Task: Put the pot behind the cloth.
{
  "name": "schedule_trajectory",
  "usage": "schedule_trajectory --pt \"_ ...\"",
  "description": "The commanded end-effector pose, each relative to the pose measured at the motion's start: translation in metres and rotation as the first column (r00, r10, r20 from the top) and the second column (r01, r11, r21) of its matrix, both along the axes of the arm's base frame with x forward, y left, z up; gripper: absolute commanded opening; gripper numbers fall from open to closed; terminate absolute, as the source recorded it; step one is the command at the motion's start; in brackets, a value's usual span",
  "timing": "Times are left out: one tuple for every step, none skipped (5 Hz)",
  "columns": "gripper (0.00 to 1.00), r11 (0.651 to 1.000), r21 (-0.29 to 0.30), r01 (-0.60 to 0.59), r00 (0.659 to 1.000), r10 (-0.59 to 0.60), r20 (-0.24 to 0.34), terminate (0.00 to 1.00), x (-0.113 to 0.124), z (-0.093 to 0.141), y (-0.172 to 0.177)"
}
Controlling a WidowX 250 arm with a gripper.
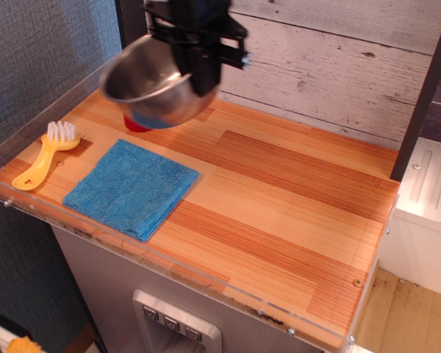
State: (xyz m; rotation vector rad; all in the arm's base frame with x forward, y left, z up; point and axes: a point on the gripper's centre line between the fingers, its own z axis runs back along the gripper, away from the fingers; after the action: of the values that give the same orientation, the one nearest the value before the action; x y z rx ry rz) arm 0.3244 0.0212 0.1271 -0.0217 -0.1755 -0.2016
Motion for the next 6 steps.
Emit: schedule_trajectory --pt "0.0 0.998 0.044 0.042 0.998 -0.04 -0.043 0.0 0.02 -0.025 -0.021" --pt "0.0 0.997 0.08 0.025 0.997 -0.018 -0.08 0.0 0.023 -0.047 -0.017" --pt "0.0 0.997 0.07 0.014 0.997 -0.008 -0.082 0.0 0.029 -0.056 -0.014" --pt "0.0 0.998 0.061 0.028 0.997 -0.024 -0.073 0.0 0.031 -0.057 -0.02" --pt "0.0 0.998 0.054 0.038 0.998 -0.035 -0.045 0.0 0.033 -0.053 -0.026" --pt "0.0 0.999 0.022 0.023 0.999 -0.022 -0.025 0.0 0.033 -0.048 -0.023"
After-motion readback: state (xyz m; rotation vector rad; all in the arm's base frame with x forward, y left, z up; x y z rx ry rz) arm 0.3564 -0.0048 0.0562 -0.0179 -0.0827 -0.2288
